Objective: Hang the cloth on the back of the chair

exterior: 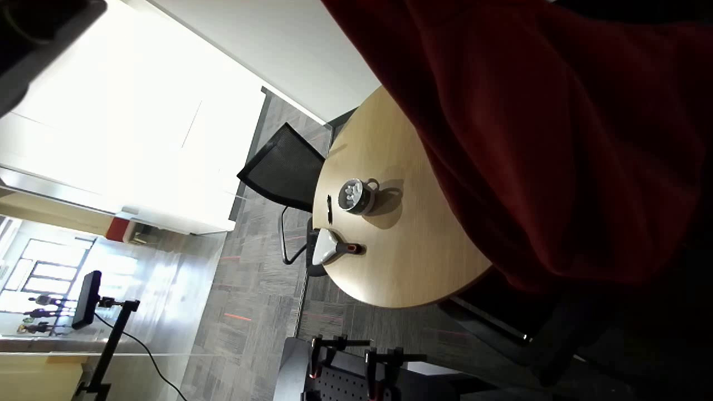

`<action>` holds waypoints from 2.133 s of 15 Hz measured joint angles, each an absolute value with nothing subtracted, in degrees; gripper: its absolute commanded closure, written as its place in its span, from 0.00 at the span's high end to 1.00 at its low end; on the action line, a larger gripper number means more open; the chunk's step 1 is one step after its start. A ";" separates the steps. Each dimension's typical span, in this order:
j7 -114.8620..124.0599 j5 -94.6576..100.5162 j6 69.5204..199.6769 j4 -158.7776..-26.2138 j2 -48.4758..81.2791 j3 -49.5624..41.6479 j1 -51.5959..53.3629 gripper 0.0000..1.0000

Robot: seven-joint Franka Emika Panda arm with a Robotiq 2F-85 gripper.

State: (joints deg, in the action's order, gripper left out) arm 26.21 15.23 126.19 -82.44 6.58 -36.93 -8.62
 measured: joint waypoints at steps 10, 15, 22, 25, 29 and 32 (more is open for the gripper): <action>26.27 15.31 124.51 -85.53 3.29 -41.40 -12.11 0.01; 26.29 15.26 124.52 -90.53 3.78 -41.11 -15.04 0.01; 29.90 15.24 126.83 -94.20 9.37 -39.04 -20.27 0.01; 33.07 16.25 129.92 -94.54 13.07 -38.51 -20.45 0.01; 37.89 21.50 133.04 -94.54 16.89 -37.84 -19.49 0.01; 44.10 26.54 134.90 -94.53 19.36 -37.89 -18.50 0.01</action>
